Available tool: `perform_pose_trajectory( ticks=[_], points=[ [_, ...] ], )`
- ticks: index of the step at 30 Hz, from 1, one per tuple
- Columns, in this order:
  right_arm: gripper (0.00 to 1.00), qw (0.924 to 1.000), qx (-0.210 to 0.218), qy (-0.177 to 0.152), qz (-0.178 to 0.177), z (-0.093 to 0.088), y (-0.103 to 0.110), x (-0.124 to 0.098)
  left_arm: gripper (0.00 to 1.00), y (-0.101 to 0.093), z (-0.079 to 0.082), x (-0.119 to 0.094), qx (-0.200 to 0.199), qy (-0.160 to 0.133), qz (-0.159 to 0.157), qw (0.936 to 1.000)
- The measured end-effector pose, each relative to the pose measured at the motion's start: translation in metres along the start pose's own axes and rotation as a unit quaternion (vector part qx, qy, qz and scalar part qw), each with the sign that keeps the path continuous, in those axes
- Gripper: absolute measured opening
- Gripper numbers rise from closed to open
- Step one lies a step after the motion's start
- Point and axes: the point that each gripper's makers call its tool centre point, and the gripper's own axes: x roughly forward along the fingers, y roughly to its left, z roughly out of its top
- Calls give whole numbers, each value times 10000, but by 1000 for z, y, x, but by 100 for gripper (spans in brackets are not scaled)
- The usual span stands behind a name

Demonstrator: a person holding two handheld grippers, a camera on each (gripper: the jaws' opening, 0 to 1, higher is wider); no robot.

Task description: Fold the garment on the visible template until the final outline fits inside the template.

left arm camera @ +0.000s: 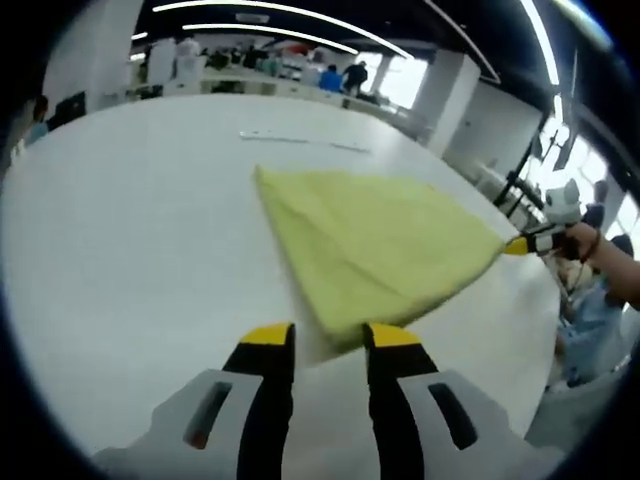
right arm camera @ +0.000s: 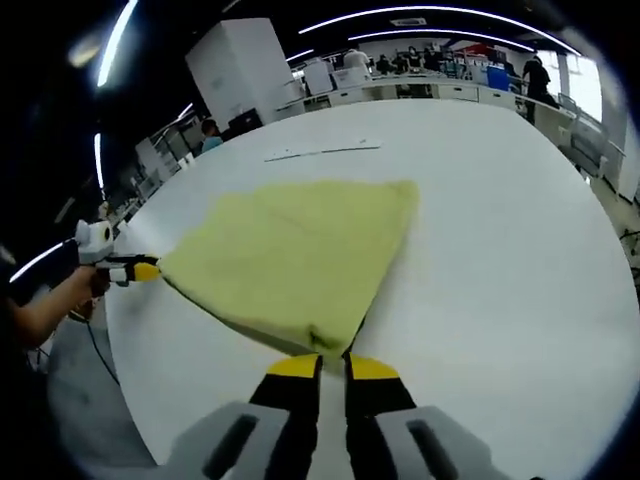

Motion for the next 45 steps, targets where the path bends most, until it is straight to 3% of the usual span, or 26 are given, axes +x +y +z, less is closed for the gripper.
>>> perform_pose_trajectory(
  ticks=[7,10,12,22,31,45],
  points=[
    [0,10000,-60,-29,-66,0,-2,2,8,-5,-1,2,12,30,-82,10000],
    [0,9998,-131,-47,-108,1,-4,0,3,0,-9,4,-142,242,78,9996],
    [0,9999,-20,-77,-121,1,-5,-3,2,-2,-6,4,-251,124,6,9996],
    [0,9997,135,-135,-120,1,-13,-10,0,1,-4,3,-224,152,60,9996],
    [0,9999,139,-39,-89,-11,-5,-12,0,1,-5,-4,-364,86,116,9992],
    [0,9997,175,40,-140,-27,3,-18,0,-6,-12,-18,-185,113,117,9997]
  ],
)
